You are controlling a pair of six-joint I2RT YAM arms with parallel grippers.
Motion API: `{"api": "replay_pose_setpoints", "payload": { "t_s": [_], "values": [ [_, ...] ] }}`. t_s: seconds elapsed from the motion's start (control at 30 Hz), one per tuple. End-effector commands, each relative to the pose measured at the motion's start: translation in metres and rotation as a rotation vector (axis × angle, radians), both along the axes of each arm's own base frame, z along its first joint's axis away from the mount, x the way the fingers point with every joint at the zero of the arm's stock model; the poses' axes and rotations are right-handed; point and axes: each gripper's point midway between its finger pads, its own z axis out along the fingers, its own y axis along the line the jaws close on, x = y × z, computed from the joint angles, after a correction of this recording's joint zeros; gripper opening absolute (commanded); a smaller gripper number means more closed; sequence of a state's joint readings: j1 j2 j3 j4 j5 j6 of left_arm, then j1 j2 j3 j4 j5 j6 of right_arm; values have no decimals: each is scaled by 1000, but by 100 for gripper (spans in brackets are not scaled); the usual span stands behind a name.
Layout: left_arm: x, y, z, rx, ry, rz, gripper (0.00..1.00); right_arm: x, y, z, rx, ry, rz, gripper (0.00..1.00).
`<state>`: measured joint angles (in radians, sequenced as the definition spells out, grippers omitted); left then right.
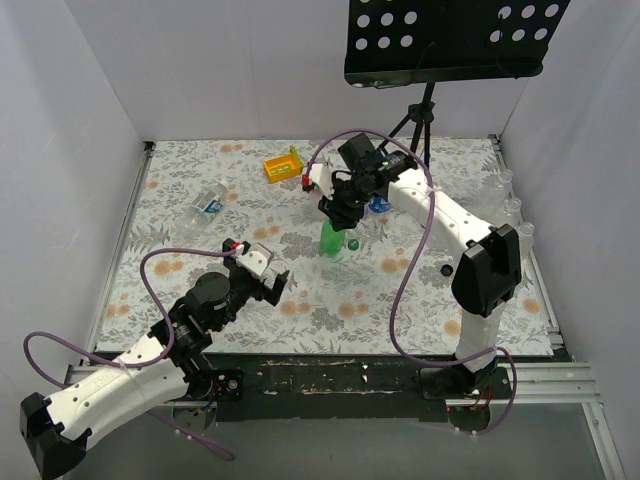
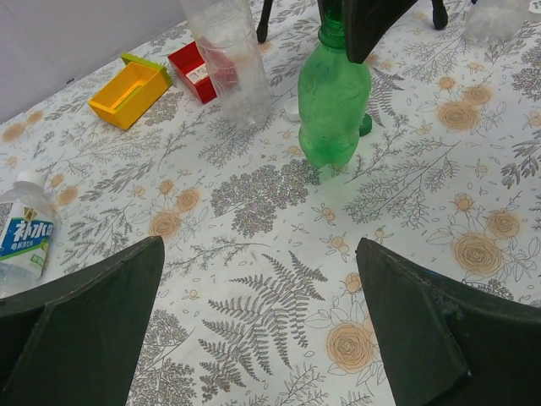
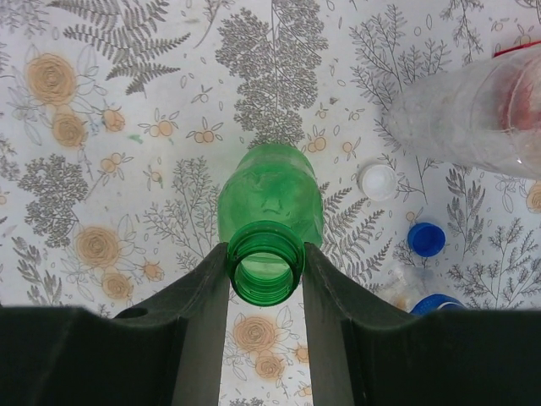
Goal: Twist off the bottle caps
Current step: Place the plastic bottle at the center of the board.
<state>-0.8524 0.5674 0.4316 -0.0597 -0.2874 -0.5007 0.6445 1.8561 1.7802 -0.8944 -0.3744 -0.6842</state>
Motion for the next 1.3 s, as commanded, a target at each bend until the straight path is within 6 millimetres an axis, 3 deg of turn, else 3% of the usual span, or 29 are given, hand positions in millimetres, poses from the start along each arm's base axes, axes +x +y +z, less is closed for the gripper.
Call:
{"api": "replay_pose_setpoints", "payload": {
  "t_s": [0.0, 0.3, 0.43, 0.6, 0.73, 0.97, 1.27],
  "values": [
    [2, 3, 4, 0, -18, 9, 98, 22, 2, 8, -18, -45, -66, 5],
    [2, 3, 4, 1, -18, 6, 98, 32, 2, -5, -46, -32, -104, 15],
    [2, 3, 3, 2, -19, 6, 98, 34, 0, -8, -42, -9, -117, 28],
    [2, 3, 2, 4, -16, 1, 98, 36, 0, -16, -49, 13, -131, 32],
    [2, 3, 2, 4, -16, 1, 98, 39, -2, -16, -49, 15, -149, 44],
    [2, 2, 2, 3, -16, -3, 98, 39, -1, -11, -38, 9, -153, 62],
    [2, 2, 2, 4, -15, -3, 98, 39, -6, 10, -22, -43, -167, 76]
  ]
}}
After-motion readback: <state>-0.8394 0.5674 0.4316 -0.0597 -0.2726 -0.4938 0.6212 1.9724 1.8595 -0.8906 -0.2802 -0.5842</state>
